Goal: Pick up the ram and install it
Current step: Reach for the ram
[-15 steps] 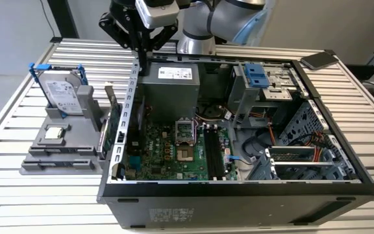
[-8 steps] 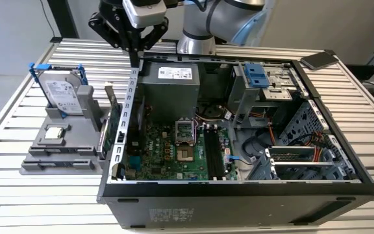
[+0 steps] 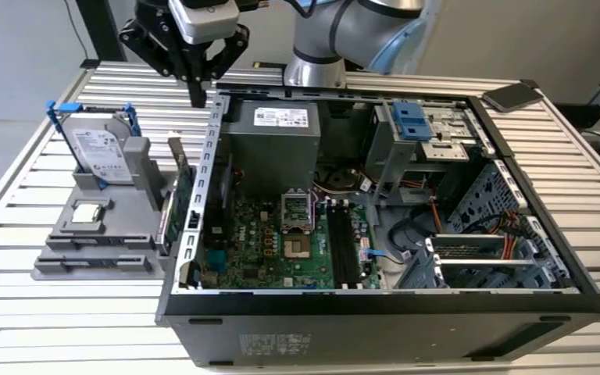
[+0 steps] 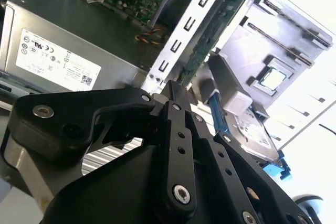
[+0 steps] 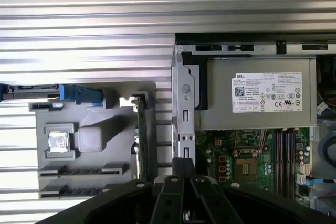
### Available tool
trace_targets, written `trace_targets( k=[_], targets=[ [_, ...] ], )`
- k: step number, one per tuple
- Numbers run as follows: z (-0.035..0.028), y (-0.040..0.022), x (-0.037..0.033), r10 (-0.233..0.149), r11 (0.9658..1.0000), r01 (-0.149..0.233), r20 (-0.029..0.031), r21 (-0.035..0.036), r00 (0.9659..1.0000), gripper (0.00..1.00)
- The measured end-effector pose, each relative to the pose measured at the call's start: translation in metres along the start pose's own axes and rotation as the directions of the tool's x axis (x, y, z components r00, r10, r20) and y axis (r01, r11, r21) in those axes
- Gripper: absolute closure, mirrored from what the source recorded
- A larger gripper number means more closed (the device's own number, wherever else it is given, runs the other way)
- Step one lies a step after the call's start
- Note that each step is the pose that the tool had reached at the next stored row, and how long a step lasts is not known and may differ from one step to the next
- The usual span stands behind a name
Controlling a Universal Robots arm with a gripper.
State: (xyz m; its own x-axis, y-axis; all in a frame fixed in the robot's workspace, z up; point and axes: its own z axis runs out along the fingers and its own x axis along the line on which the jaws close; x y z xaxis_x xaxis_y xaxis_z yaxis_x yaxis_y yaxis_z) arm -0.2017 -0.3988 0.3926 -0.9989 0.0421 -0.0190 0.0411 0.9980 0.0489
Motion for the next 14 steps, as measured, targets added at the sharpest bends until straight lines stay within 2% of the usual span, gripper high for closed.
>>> trace_targets(
  k=[10,14],
  targets=[
    [-0.0004,-0.0008,0.0194,-0.005,1.0,0.005,-0.0003,-0.0001,1.0,1.0],
    [-0.0006,-0.001,0.0251,-0.007,1.0,0.007,-0.0004,-0.0001,1.0,1.0]
  ],
)
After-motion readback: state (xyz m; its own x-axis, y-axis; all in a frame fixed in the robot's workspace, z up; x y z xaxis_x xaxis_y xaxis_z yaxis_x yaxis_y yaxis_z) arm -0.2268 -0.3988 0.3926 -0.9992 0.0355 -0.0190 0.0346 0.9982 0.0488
